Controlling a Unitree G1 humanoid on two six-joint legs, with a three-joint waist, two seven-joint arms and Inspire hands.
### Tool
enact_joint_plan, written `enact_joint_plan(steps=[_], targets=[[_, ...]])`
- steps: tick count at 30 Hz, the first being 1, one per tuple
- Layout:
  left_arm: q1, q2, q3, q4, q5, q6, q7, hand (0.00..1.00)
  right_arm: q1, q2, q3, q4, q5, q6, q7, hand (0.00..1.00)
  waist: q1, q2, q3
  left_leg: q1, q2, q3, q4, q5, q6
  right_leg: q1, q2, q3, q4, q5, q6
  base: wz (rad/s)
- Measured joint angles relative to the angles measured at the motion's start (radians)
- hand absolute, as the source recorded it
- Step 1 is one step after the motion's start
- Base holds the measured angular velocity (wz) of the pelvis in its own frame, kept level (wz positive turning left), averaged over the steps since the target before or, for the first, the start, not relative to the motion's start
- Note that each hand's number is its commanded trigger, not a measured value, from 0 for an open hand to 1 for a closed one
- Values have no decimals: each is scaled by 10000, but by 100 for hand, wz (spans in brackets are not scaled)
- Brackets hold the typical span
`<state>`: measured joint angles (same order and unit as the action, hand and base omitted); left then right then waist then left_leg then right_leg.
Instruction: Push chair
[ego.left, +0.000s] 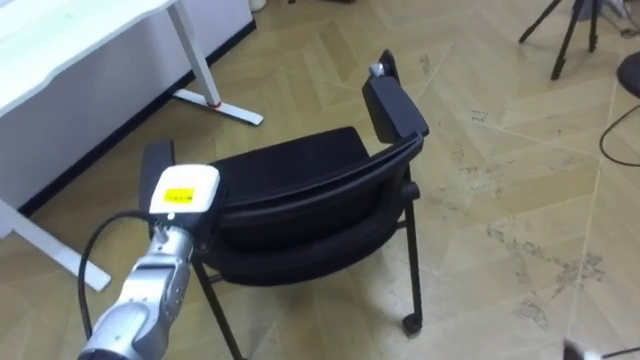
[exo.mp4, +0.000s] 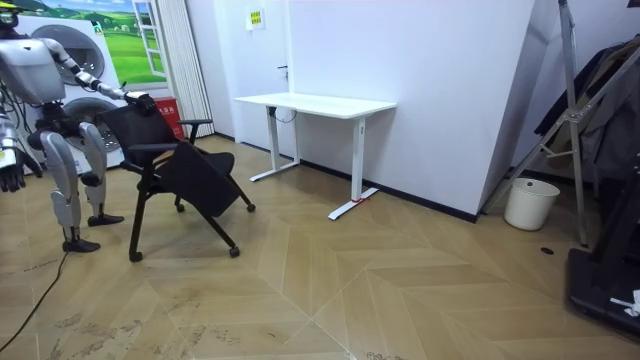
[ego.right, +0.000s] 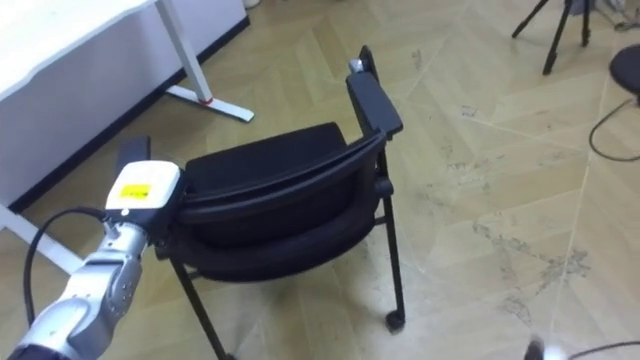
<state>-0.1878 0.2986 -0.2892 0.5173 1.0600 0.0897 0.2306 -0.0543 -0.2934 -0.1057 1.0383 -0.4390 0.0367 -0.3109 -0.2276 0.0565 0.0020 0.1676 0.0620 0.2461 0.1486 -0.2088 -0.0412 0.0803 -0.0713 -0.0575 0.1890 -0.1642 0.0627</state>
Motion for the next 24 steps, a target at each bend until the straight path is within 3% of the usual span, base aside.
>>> enact_joint_plan(steps=[4, 7, 10, 16, 24], targets=[[-249, 48, -119, -125, 8, 92, -81, 100, -636, -351, 316, -1982, -2179, 281, -143, 0, 221, -217, 0, -65, 9, 1, 7, 0, 0, -154, 4, 35, 145, 7, -9, -2], [-478, 291, -456, -148, -56, 134, -205, 100, -1100, -366, 923, -3394, -3151, 476, -149, 0, 412, -454, -15, -54, 38, 0, 11, 0, 0, -174, 37, 57, 157, 19, -29, -4], [-551, 353, -509, -256, -58, 119, -277, 100, -1317, -299, 1492, -4653, -4105, 508, -123, 0, 549, -589, -33, -55, 47, 1, 18, 0, 0, -230, 47, 71, 158, 34, -47, -3], [-580, 352, -548, -361, -28, -139, -264, 100, -1367, -279, 2410, -6367, -4974, 510, 399, 0, 976, -569, -19, -98, 127, 3, 10, 0, -1, -255, 134, 147, 136, 51, -63, -4], [-682, 434, -712, -656, -36, -354, -453, 100, -1520, -275, 3606, -7745, -5439, 460, 1218, 0, 1230, -547, 34, -180, 148, -61, -40, 0, -1, -303, 145, 70, 103, 51, -64, 2]])
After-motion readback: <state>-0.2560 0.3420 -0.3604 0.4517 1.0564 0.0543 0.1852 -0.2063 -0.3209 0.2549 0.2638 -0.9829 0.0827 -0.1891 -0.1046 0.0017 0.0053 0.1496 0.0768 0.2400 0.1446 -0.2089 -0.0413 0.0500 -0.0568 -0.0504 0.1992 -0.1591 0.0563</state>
